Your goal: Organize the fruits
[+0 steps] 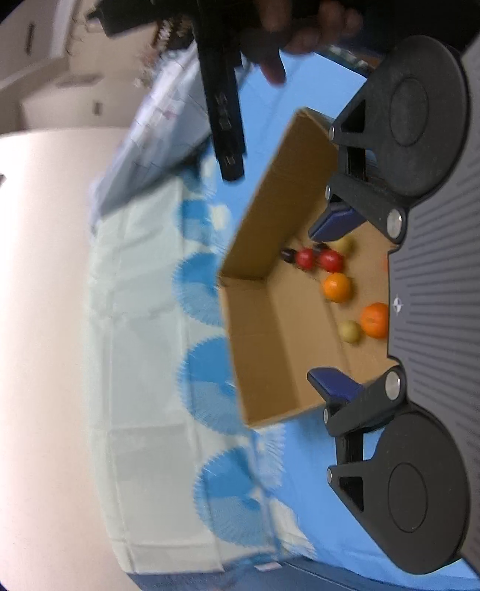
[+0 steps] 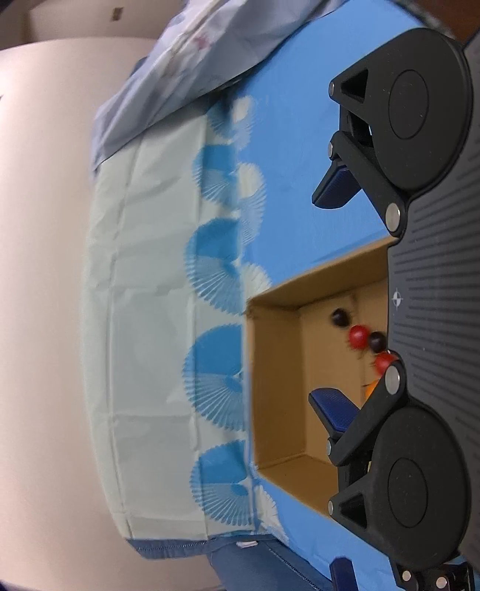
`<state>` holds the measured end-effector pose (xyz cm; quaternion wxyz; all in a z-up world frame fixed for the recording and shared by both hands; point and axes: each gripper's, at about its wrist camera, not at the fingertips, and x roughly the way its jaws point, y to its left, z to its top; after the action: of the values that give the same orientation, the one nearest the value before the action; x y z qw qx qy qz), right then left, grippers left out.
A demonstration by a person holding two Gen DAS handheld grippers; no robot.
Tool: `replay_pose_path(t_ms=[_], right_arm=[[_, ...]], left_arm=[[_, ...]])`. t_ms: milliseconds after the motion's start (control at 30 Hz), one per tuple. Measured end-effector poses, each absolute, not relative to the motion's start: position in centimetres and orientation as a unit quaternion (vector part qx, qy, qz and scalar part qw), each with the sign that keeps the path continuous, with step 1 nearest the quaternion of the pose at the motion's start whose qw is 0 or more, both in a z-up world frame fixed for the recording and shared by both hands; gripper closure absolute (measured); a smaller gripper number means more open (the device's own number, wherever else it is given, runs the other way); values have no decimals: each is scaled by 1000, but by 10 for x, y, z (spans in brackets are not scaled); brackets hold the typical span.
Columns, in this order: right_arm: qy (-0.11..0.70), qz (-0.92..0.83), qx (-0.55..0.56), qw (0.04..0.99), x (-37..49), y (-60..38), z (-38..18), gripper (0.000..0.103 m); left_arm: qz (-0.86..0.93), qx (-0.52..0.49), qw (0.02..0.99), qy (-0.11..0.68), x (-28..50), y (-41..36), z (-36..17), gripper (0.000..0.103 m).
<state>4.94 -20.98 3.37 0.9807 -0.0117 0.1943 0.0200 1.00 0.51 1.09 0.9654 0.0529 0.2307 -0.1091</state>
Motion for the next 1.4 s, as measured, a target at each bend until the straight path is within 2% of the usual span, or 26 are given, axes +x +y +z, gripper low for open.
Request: replay_pose_path(t_ms=[100,133,167,233,533,667,1400], right_arm=[[234,-4,-2,972,39,-217,29,1],[243,-8,0,970,35,-219,27,1],[249,-9,2,968,30,-220,25,1],[257,-5,7,966,23,-220,22,1],[271,12,-20,962,29,-201,12,1],[277,15,-18,961,34,-195,10,1],[272,29,-75,959,35,-175,3,1]], left_arm=[[-76,25,958,277,5,3,9,16],[-75,10,955,287,4,4,10,13],[-68,-4,953,294,1,4,10,5],[-47,-25,953,297,-5,4,10,0],[-16,-9,940,342,3,-2,-8,0],[-11,-39,931,363,11,11,-13,0],[4,-51,941,335,15,12,-3,0]])
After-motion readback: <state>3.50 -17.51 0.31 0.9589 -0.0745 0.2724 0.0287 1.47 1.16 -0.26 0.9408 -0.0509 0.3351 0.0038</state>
